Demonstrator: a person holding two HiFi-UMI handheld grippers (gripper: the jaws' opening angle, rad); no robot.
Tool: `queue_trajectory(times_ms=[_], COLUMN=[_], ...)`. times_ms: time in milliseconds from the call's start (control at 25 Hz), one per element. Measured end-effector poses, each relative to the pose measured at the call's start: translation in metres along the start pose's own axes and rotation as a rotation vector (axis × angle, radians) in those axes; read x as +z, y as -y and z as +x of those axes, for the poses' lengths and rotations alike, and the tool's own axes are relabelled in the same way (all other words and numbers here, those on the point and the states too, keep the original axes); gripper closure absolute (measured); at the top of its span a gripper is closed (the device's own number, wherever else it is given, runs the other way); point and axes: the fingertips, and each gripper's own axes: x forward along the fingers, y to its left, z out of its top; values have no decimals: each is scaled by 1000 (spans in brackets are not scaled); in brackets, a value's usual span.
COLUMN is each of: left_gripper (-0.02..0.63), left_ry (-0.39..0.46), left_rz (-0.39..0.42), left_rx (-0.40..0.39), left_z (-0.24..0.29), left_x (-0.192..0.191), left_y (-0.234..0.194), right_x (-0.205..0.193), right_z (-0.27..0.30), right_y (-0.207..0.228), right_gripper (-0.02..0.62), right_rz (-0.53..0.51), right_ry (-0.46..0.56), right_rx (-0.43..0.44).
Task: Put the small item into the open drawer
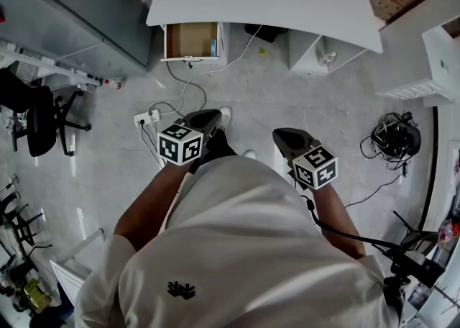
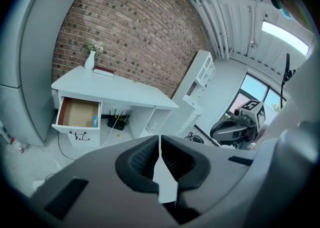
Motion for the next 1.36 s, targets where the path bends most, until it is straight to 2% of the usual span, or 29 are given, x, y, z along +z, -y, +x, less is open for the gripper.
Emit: queue_trajectory(times_ms=[600, 1360], left_gripper=[572, 572], left_ry=[-21, -49], left_rz=[-6, 12], left_rx=[16, -4], left_z=[11, 29], left_x=[-7, -10], left_y=[2, 17], right_x=[-6, -20], right_z=[-8, -23], right_y=[9, 19], right_gripper=[566, 566], right_rz=[-12, 10], right_ry=[-1, 0], right_rx=[2, -18])
